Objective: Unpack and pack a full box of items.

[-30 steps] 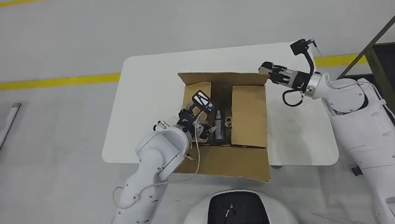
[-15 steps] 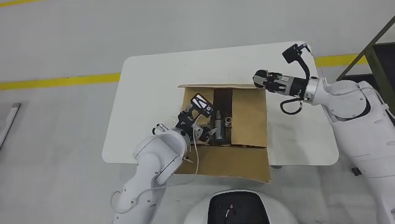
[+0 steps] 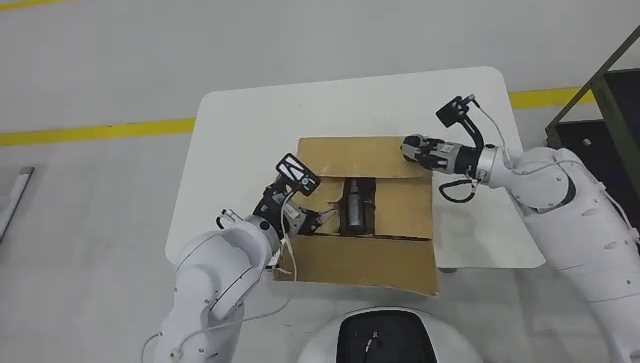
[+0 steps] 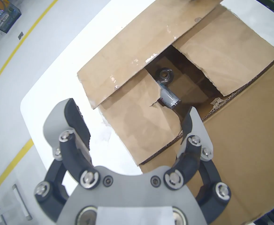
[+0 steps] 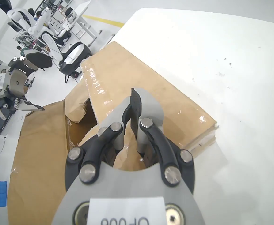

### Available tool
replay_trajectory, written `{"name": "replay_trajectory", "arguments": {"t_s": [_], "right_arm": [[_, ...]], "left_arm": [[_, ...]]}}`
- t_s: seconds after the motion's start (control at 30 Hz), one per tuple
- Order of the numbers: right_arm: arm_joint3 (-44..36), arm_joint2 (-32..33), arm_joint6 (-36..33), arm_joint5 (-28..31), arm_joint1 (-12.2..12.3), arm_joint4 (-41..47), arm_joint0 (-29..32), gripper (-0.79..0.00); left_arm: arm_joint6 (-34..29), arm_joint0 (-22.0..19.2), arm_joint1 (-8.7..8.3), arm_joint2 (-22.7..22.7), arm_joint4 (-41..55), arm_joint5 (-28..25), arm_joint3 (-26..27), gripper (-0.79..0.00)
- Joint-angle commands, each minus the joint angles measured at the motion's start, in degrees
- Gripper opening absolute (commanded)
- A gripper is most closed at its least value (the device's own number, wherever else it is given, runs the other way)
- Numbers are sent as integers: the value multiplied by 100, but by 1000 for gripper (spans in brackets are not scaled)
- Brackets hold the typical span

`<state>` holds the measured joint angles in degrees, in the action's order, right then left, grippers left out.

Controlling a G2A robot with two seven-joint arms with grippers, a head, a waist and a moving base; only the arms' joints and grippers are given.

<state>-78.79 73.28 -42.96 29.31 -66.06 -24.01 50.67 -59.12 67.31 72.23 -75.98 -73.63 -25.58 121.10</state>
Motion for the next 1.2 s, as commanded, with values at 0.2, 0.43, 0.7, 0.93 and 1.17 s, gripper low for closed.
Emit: {"name": "replay_trajectory", "arguments": {"t_s": [0.2, 0.43, 0.7, 0.93, 1.17], "right_arm": [[-403, -116, 508, -450, 13, -687, 306, -785], [-930, -133, 821, -881, 35, -1182, 650, -785], [-1055, -101, 878, -982, 53, -1230, 784, -785], [-1048, -108, 968, -1045, 54, -1202, 835, -785], [-1007, -156, 947, -1045, 50, -1161, 804, -785]], "left_arm": [[17, 108, -35, -265, 56, 89, 113, 0], [17, 108, -35, -265, 56, 89, 113, 0], [263, 495, -135, -584, -318, -290, 534, 0], [186, 1346, -285, -1663, -410, -874, 911, 0], [348, 2175, -354, -2181, -680, -918, 610, 0]]}}
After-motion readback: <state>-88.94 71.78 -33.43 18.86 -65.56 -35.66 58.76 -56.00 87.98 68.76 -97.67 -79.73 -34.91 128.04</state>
